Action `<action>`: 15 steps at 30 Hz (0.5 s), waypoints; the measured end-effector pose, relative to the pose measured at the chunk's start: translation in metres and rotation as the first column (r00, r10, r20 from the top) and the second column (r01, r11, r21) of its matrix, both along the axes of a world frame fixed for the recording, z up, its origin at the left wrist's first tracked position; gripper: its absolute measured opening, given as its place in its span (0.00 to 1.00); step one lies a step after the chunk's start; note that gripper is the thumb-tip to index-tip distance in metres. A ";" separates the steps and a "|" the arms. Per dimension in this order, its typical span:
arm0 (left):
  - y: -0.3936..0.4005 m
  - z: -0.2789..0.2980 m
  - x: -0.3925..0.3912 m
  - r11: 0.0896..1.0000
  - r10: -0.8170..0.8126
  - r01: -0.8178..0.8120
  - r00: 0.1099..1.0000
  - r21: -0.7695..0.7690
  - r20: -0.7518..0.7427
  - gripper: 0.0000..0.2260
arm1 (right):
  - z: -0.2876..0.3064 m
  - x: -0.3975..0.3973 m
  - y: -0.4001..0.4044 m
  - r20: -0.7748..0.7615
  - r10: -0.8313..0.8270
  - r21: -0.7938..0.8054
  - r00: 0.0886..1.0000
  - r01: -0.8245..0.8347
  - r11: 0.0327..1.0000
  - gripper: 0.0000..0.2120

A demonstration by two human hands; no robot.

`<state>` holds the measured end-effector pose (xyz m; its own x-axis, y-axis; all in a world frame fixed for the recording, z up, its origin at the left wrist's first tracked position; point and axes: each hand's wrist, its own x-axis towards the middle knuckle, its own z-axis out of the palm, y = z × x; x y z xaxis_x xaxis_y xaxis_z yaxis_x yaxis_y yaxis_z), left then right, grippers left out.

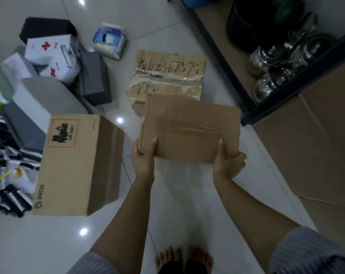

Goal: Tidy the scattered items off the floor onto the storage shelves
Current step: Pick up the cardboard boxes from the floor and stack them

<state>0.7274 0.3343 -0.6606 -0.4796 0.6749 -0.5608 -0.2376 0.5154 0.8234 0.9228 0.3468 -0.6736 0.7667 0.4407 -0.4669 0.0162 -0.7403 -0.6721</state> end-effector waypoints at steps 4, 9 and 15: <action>0.009 0.087 -0.001 0.997 -0.012 0.013 1.000 0.071 -0.016 0.28 | 0.085 -0.004 0.000 -0.046 -0.102 0.132 0.994 0.107 0.985 0.33; 0.004 0.216 0.001 0.992 0.000 0.004 1.000 0.128 -0.030 0.26 | 0.221 0.001 -0.003 -0.043 -0.095 0.255 0.995 0.103 0.961 0.29; -0.003 0.375 -0.001 0.974 0.027 -0.022 0.999 0.224 -0.023 0.28 | 0.383 0.009 -0.005 -0.004 -0.173 0.444 0.985 0.157 0.882 0.23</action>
<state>0.7262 0.3316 -0.2855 -0.5100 0.7696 -0.3843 -0.2248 0.3120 0.9231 0.9323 0.3415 -0.2910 0.8587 0.4602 -0.2256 -0.0507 -0.3618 -0.9309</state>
